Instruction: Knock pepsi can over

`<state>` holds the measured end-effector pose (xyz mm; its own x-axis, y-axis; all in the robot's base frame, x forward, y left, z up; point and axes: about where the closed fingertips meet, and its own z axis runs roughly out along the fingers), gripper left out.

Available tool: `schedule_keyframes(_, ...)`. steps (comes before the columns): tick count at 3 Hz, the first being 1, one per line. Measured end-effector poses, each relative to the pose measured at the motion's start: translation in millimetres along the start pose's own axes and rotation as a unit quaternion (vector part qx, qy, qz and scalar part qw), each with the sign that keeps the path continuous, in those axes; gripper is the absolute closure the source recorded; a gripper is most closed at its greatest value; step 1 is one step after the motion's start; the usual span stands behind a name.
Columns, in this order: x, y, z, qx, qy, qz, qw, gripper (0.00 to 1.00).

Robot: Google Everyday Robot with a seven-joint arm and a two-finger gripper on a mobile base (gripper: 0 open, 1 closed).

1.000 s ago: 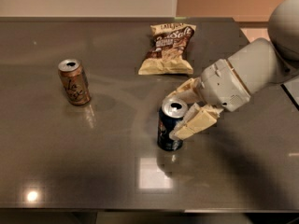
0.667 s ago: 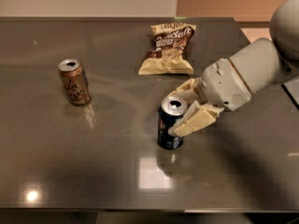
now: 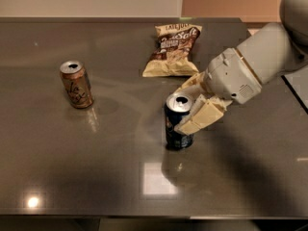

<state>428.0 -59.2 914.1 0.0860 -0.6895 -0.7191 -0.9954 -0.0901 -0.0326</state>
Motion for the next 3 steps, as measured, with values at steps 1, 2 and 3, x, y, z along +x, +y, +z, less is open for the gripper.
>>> schedule_keyframes(1, -2.6, -1.2, -3.2, 0.001, 0.008, 0.003, 1.0000, 1.00)
schedule_keyframes(2, -2.4, -1.4, -3.2, 0.001, 0.009, 0.003, 1.0000, 1.00)
schedule_keyframes(3, 4.8, -10.3, -9.2, 0.017, 0.073, -0.004, 0.9972, 1.00)
